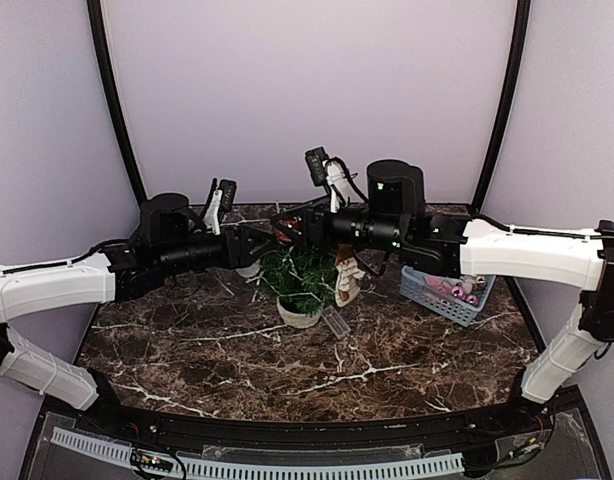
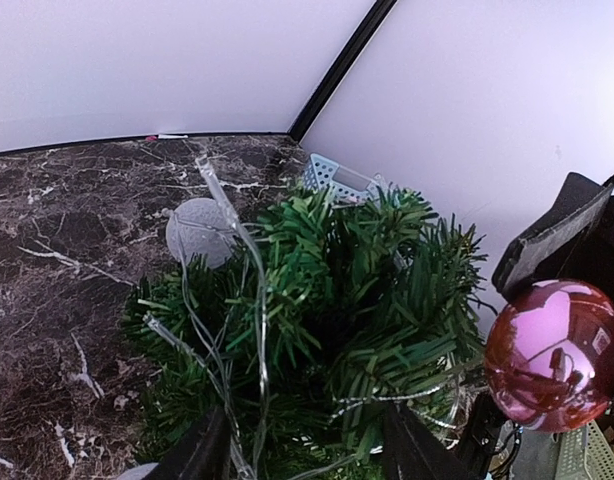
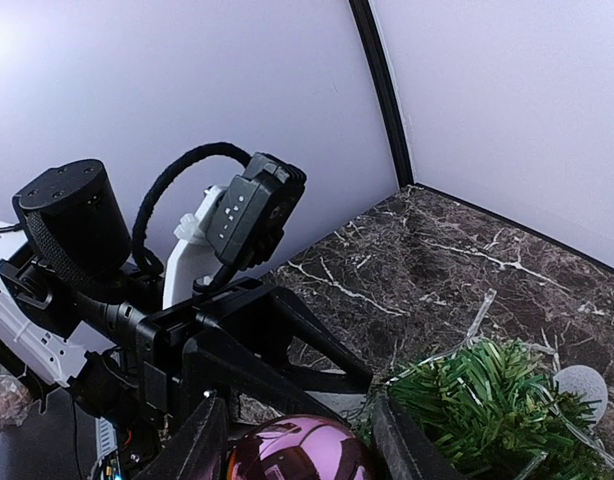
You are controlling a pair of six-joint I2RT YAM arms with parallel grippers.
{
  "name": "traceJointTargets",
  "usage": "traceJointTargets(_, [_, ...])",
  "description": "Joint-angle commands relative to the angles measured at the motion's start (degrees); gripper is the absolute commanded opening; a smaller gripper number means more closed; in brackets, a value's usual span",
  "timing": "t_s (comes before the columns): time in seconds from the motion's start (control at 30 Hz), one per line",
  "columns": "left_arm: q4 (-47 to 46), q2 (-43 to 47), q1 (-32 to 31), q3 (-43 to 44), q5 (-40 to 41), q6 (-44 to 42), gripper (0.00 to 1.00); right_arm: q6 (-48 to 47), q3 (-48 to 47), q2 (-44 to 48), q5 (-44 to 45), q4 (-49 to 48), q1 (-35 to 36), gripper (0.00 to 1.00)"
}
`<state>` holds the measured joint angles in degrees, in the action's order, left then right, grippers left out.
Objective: Decorate the small christmas tree
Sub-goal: Hang the ornament ball on the branch.
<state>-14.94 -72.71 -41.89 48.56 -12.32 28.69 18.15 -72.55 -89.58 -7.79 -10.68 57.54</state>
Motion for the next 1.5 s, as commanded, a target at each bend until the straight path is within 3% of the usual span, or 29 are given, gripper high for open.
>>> traceJointTargets(0.0, [0.4, -0.6, 0.1, 0.7, 0.6, -0.5, 0.55, 0.7, 0.7, 0.9, -0.3, -2.9, -0.2, 0.42])
traceJointTargets(0.47, [0.3, -0.7, 0.1, 0.2, 1.5, -0.8, 0.54, 1.2, 0.7, -0.2, 0.5, -2.4, -0.3, 0.42])
traceJointTargets(0.73, [3.1, 6.9, 0.2, -1.3, 5.4, -2.4, 0.54, 1.6, 0.8, -0.2, 0.0, -3.2, -0.3, 0.42])
traceJointTargets(1.17, [-0.5, 5.6, 0.1, 0.4, -0.7, -0.1, 0.55, 1.5, 1.0, 0.4, 0.4, -3.0, -0.3, 0.42])
traceJointTargets(1.47, [-5.2, 1.6, 0.1, 1.1, -3.5, 2.3, 0.41, 1.5, 1.0, 0.7, 0.4, -3.0, -0.3, 0.42])
